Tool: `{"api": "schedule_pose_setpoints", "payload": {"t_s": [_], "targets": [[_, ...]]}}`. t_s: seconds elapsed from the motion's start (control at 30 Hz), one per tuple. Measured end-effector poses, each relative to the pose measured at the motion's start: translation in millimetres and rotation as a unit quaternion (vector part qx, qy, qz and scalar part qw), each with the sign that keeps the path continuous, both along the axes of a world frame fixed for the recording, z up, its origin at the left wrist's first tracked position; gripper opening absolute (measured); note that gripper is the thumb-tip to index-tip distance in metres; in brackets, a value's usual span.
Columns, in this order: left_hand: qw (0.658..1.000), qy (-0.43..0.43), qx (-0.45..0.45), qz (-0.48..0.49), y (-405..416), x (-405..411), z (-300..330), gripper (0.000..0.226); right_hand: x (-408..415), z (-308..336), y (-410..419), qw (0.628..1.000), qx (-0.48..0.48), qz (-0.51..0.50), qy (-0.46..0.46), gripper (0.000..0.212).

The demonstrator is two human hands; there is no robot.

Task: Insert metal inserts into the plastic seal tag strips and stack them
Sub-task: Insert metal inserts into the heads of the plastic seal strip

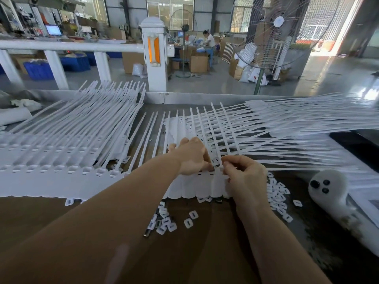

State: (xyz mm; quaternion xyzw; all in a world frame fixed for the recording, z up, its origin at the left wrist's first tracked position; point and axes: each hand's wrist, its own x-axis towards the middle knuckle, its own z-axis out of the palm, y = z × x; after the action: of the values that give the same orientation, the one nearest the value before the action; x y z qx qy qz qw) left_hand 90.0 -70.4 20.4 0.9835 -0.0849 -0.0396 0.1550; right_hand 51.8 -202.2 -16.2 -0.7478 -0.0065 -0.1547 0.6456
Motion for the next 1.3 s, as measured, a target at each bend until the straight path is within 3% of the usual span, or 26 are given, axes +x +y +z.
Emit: {"api": "schedule_pose_setpoints", "payload": {"t_s": [0.13, 0.4, 0.67, 0.77, 0.87, 1.03, 1.3], "targets": [[0.998, 0.000, -0.054, 0.037, -1.3, 1.3, 1.1, 0.014, -0.8, 0.2, -0.2, 1.000, 0.000, 0.004, 0.000, 0.028], [0.999, -0.018, -0.017, 0.030, -2.7, -0.4, 3.4, 0.016, -1.2, 0.2, -0.6, 1.000, -0.001, 0.002, -0.002, 0.029], [0.989, -0.046, -0.130, 0.060, 3.5, -12.7, -1.1, 0.008, -0.4, -0.2, -0.4, 1.000, 0.001, -0.011, 0.015, 0.027], [0.988, -0.053, -0.145, 0.004, 4.6, -23.1, -2.0, 0.008, -0.2, 1.0, -0.4, 0.999, 0.016, -0.015, 0.024, 0.025], [0.982, -0.006, -0.166, -0.090, 5.0, -39.2, -2.0, 0.017, -1.1, 2.7, -1.0, 0.999, 0.023, -0.018, 0.029, 0.022], [0.982, 0.006, -0.118, -0.145, 1.6, -54.8, -9.0, 0.007, -2.6, 3.8, -1.1, 0.998, 0.036, -0.026, 0.038, 0.017], [0.978, -0.107, 0.024, -0.176, -3.7, -63.3, -15.5, 0.019, -1.3, 2.4, -1.0, 0.999, 0.016, -0.035, 0.037, 0.018]]}}
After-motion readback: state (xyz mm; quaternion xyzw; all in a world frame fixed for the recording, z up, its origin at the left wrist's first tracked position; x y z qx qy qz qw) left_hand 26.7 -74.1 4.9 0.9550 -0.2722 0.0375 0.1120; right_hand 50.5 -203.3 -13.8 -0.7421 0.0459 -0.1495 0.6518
